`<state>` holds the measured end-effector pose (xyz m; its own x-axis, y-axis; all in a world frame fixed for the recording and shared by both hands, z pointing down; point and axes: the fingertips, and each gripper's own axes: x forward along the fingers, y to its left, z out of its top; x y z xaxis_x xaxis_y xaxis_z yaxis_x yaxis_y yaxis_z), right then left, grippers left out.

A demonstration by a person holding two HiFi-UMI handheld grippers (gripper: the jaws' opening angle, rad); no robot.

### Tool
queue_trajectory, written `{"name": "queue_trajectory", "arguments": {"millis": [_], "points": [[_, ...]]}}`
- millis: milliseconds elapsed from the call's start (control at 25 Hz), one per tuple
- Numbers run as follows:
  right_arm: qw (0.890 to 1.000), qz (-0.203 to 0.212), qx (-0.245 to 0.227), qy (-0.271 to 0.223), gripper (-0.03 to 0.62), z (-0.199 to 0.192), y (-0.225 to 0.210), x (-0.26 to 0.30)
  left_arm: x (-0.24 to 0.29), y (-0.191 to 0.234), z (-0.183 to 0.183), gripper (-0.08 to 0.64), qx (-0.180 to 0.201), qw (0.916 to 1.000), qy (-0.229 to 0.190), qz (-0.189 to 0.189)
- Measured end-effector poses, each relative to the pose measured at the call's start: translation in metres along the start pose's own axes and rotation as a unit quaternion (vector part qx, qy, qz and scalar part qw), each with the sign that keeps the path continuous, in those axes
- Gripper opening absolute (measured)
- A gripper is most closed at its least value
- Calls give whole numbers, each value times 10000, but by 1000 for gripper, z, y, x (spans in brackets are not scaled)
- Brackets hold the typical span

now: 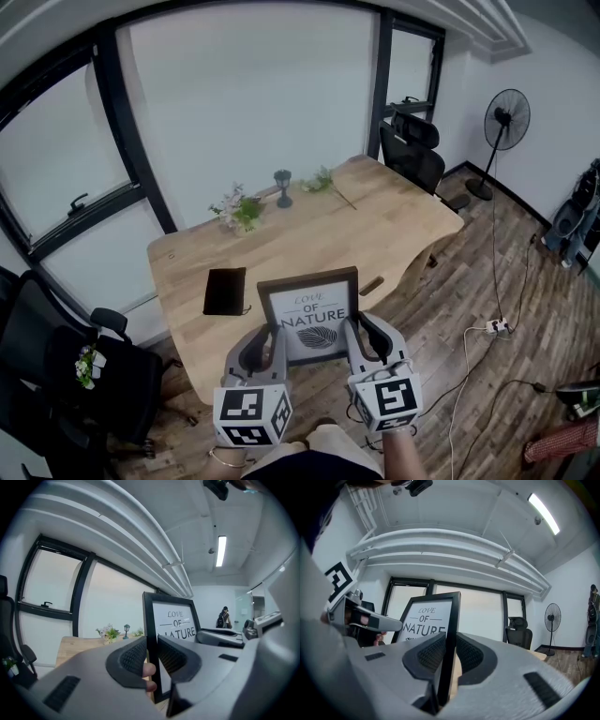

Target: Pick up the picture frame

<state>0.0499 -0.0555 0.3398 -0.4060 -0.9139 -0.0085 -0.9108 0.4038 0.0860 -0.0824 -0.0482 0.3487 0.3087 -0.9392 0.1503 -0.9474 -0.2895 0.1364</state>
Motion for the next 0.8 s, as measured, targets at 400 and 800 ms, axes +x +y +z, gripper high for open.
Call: {"name": "queue_trajectory", "arguments": {"millis": [400, 800], "points": [[9999, -79, -66, 2, 69, 5, 24, -16, -29, 7, -1, 67, -70, 9999, -27, -92], [9999, -132, -90, 45, 69, 9, 45, -26, -48, 17, -2, 67, -157, 9997, -18, -176]]}}
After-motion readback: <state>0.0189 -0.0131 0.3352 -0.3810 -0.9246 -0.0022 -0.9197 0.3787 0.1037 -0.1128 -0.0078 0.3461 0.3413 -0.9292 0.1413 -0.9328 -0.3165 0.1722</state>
